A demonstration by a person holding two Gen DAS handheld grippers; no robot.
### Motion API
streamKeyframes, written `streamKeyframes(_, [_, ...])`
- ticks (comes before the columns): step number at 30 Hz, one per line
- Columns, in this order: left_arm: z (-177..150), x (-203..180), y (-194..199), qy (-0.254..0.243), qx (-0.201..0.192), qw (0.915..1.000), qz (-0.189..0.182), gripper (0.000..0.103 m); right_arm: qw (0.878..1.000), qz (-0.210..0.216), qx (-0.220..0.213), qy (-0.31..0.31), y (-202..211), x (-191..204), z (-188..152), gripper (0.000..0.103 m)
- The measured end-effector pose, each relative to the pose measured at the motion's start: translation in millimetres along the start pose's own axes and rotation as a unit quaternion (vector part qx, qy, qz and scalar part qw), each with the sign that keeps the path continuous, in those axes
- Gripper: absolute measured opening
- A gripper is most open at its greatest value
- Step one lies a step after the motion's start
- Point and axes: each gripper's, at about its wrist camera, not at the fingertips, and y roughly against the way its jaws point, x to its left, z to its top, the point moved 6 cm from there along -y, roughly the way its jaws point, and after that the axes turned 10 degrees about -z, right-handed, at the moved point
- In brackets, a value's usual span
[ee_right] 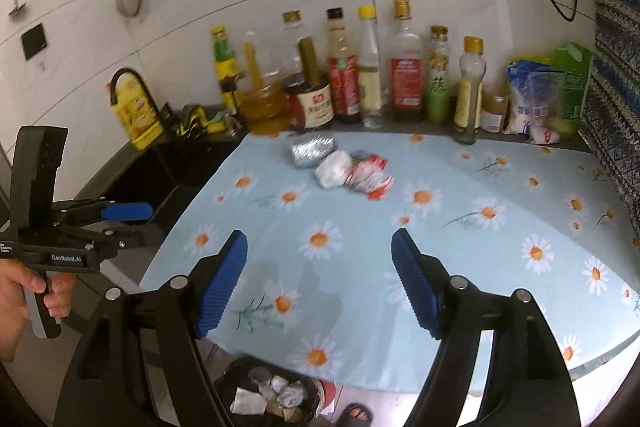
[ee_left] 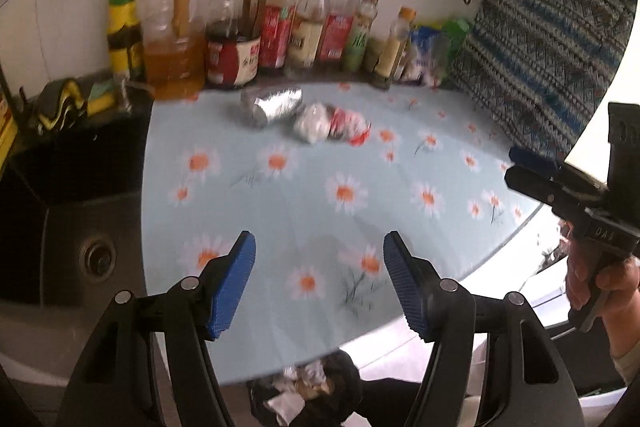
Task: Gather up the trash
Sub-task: 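Raise both tools back toward the remaining trash on the table, then grasp the pink wrapper with the right gripper while the left grasps the clear tissue bag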
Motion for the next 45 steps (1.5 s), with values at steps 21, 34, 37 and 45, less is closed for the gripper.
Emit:
streamKeyframes(21, [90.8,40.1,-167.9,-0.006,0.080,0.9968,0.000,0.074,0.987,0.087,0.122,0.062,-199.8,-60.3,41.3,0.075])
streamKeyframes(34, [106.4,60.2,-228.2,-0.013,0.121,0.9926,-0.010,0.074,0.972,0.150,0.147,0.109,-252.9,-56.3,53.6,0.075])
streamKeyframes(37, [107.9,63.6,-233.1,-0.012,0.123,0.9922,-0.013,0.073,0.969,0.162,0.150,0.114,-258.6,-55.1,53.2,0.072])
streamKeyframes(45, [109.1,60.9,-244.1,-0.019,0.128,0.9912,-0.027,0.054,0.961,0.186,0.164,0.120,-264.8,-53.4,46.1,0.047])
